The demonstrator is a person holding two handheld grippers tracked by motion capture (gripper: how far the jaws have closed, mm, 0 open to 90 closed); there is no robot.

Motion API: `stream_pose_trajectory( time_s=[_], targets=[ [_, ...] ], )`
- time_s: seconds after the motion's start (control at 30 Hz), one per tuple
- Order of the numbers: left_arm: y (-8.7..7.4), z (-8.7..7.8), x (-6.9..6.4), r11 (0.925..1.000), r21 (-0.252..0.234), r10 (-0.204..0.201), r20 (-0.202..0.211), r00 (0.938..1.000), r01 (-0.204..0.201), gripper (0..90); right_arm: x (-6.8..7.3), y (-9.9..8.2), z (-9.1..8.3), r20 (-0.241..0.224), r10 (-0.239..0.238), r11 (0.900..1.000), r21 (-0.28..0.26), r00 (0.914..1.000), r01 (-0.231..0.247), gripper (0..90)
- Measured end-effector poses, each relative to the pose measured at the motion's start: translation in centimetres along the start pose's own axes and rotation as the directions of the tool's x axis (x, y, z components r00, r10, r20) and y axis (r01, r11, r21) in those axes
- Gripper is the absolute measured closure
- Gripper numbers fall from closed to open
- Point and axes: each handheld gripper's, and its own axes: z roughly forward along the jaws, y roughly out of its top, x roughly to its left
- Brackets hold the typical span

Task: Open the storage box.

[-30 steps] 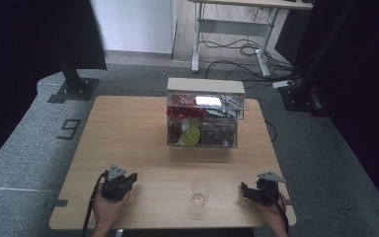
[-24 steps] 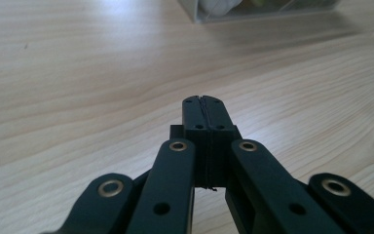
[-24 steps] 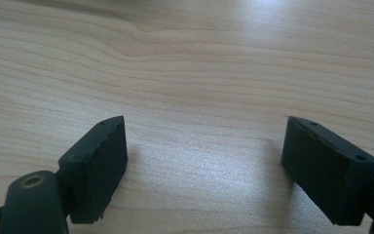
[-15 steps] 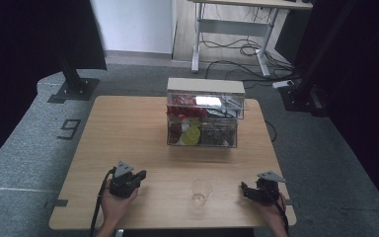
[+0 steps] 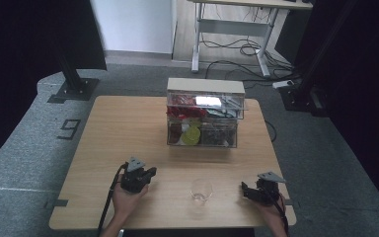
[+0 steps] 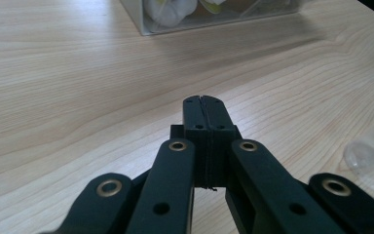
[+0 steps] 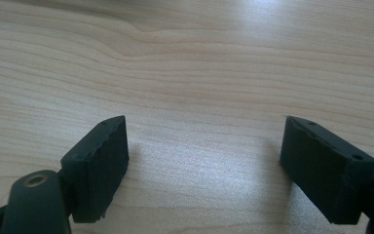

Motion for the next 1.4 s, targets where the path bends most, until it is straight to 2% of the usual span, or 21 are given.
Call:
stream_pose_trajectory(
  time_s=[0.4,1.0,1.4],
  targets=[
    [1.4,1.6,-0.7,0.9999,-0.005,0.009,0.022,0.9997,-0.009,90.0,0.0,-0.1,-0.1,0.004,0.005,1.0,-0.001,1.0,-0.005,18.2],
    [3.1,3.0,-1.4,0.9996,-0.012,0.027,0.038,0.9989,-0.027,90.0,0.0,-0.1,-0.1,0.004,0.005,1.0,-0.002,1.0,-0.005,18.5],
    [4.8,4.1,-1.5,0.9997,-0.022,0.014,0.063,0.9979,-0.013,90.0,0.0,-0.3,-0.3,0.005,0.008,1.0,-0.002,1.0,-0.008,19.0]
  ],
)
